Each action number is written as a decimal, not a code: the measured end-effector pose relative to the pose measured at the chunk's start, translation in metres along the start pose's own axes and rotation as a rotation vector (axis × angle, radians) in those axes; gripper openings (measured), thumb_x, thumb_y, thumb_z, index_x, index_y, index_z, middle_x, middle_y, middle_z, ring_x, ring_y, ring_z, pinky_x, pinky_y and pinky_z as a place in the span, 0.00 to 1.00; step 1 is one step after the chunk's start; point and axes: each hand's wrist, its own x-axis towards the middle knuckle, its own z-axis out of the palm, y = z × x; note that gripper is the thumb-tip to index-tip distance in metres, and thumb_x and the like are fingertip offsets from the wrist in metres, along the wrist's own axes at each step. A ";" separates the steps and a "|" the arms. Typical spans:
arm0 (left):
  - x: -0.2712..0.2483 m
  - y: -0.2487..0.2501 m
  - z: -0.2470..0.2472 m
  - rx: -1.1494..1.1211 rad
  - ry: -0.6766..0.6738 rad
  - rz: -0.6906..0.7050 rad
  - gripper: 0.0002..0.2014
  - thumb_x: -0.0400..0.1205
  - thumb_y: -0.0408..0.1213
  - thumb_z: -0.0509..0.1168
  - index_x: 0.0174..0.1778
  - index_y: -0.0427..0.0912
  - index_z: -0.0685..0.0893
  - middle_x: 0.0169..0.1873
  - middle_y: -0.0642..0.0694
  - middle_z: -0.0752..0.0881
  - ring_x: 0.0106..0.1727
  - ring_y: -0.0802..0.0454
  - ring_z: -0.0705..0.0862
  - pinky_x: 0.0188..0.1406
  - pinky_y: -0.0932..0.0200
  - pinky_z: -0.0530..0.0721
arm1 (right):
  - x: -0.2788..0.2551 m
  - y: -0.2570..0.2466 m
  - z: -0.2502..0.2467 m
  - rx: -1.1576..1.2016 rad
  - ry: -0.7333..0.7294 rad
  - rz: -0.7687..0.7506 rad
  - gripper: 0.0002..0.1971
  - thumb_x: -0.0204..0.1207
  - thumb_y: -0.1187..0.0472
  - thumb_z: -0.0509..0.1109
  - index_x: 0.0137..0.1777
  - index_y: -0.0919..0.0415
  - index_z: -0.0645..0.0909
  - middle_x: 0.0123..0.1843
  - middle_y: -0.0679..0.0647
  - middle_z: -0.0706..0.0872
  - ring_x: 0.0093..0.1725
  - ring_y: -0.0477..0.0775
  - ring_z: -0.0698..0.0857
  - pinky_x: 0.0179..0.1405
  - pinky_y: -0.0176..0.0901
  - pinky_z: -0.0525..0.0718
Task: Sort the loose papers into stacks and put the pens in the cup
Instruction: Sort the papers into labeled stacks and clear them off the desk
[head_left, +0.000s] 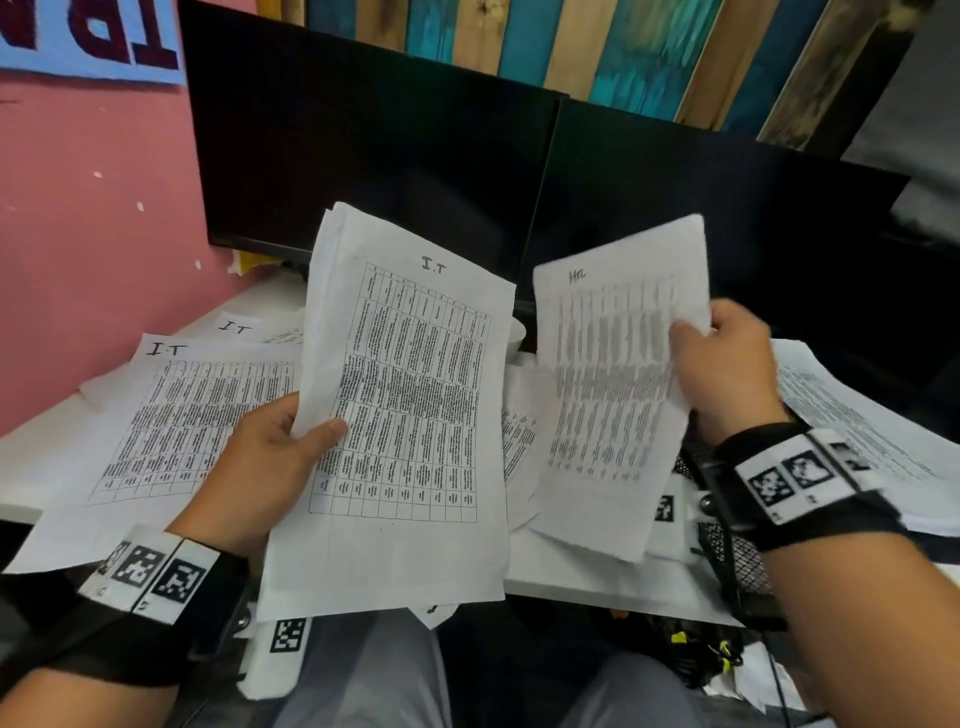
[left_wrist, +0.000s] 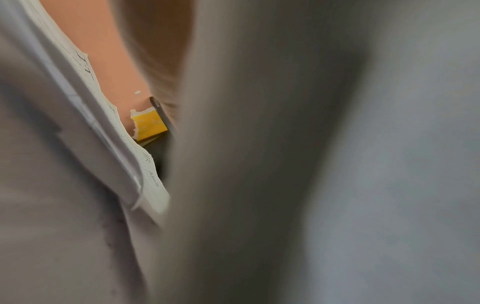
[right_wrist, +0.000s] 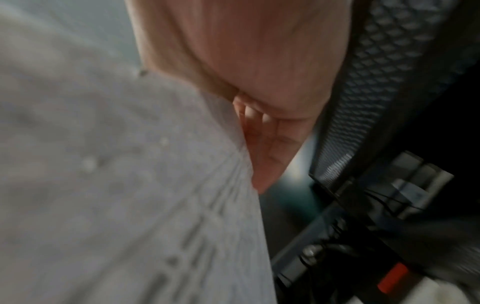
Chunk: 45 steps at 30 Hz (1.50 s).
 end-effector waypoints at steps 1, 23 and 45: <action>0.000 0.000 0.000 0.000 0.002 -0.001 0.07 0.87 0.36 0.69 0.57 0.50 0.90 0.47 0.49 0.96 0.49 0.43 0.94 0.46 0.46 0.90 | 0.002 -0.011 -0.008 0.011 0.032 -0.053 0.05 0.85 0.62 0.68 0.51 0.54 0.85 0.46 0.49 0.91 0.44 0.49 0.89 0.38 0.37 0.82; -0.033 0.033 0.020 -0.240 -0.028 0.065 0.10 0.90 0.46 0.60 0.55 0.59 0.88 0.56 0.55 0.92 0.48 0.69 0.89 0.59 0.67 0.83 | -0.071 -0.015 0.068 0.488 -0.392 0.418 0.11 0.90 0.67 0.63 0.62 0.60 0.87 0.57 0.62 0.94 0.48 0.60 0.95 0.41 0.55 0.96; 0.003 0.064 0.024 -0.041 0.050 0.312 0.13 0.81 0.49 0.73 0.61 0.54 0.89 0.55 0.52 0.94 0.58 0.52 0.92 0.62 0.41 0.90 | -0.075 -0.049 0.076 0.606 -0.172 -0.030 0.15 0.81 0.67 0.68 0.59 0.46 0.78 0.61 0.50 0.92 0.61 0.51 0.92 0.67 0.63 0.90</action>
